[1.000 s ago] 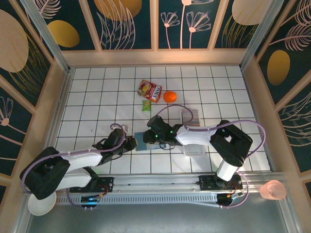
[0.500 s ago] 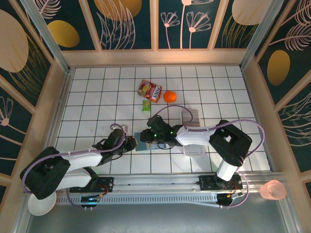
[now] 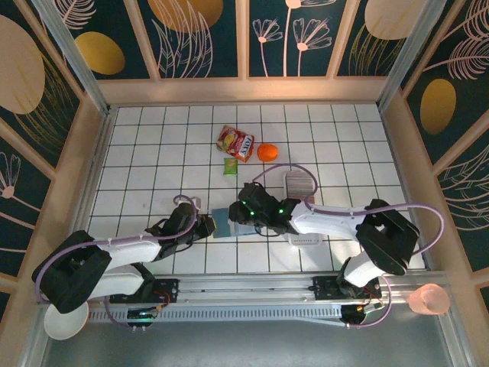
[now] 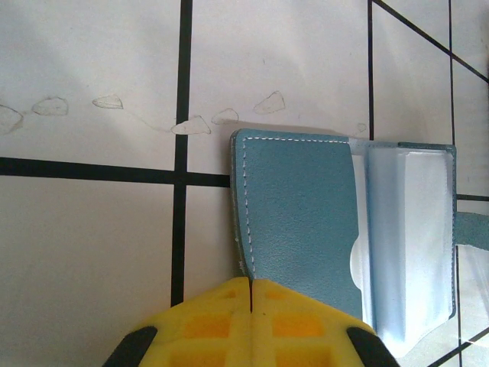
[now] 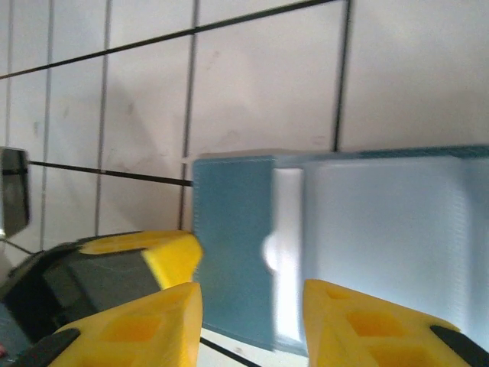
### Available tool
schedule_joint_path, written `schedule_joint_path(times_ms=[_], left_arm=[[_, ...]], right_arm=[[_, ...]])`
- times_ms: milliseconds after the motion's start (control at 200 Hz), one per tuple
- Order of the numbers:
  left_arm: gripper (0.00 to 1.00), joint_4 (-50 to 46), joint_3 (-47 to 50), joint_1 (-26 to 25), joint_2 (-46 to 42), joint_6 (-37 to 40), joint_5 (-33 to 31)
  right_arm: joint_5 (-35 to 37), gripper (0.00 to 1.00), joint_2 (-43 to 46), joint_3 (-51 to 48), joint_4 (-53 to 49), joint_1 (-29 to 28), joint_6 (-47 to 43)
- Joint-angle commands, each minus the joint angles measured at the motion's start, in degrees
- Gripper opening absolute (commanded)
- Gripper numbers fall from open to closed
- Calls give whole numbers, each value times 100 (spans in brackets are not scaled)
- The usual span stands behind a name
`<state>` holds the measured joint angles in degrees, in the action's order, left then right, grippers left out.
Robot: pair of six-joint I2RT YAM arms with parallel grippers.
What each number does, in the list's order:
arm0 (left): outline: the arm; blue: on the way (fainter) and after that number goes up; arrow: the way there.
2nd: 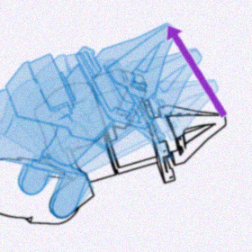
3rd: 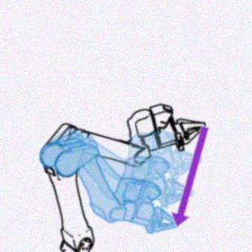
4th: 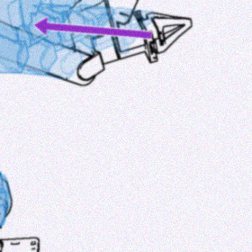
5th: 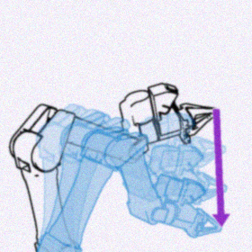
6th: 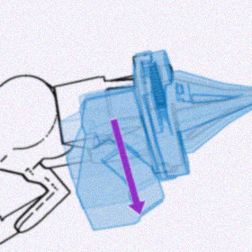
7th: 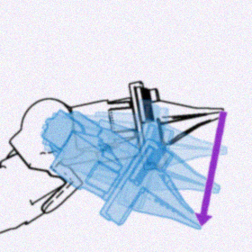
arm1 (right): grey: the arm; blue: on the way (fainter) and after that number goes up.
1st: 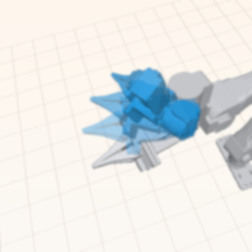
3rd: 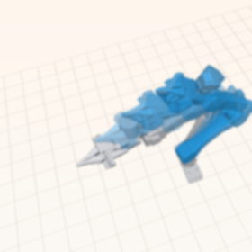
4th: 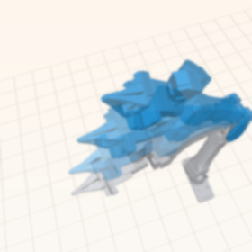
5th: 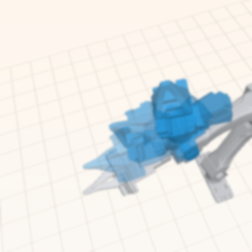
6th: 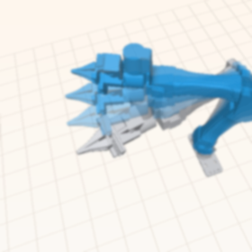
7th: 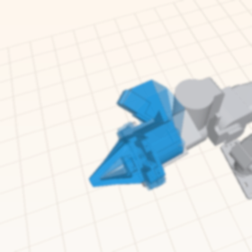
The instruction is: Put the credit cards into the card holder
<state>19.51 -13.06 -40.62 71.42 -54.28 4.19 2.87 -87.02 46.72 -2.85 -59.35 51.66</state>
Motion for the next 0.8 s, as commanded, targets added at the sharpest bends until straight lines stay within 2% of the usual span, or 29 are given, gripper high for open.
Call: schedule_joint_path(times_ms=[0, 796], left_arm=[[4, -28, 55, -16, 13, 0, 102], [5, -3, 40, -19, 34, -41, 152]], right_arm=[[433, 39, 136, -321, -583, -35, 266], [136, 42, -582, -136, -402, -171, 146]])
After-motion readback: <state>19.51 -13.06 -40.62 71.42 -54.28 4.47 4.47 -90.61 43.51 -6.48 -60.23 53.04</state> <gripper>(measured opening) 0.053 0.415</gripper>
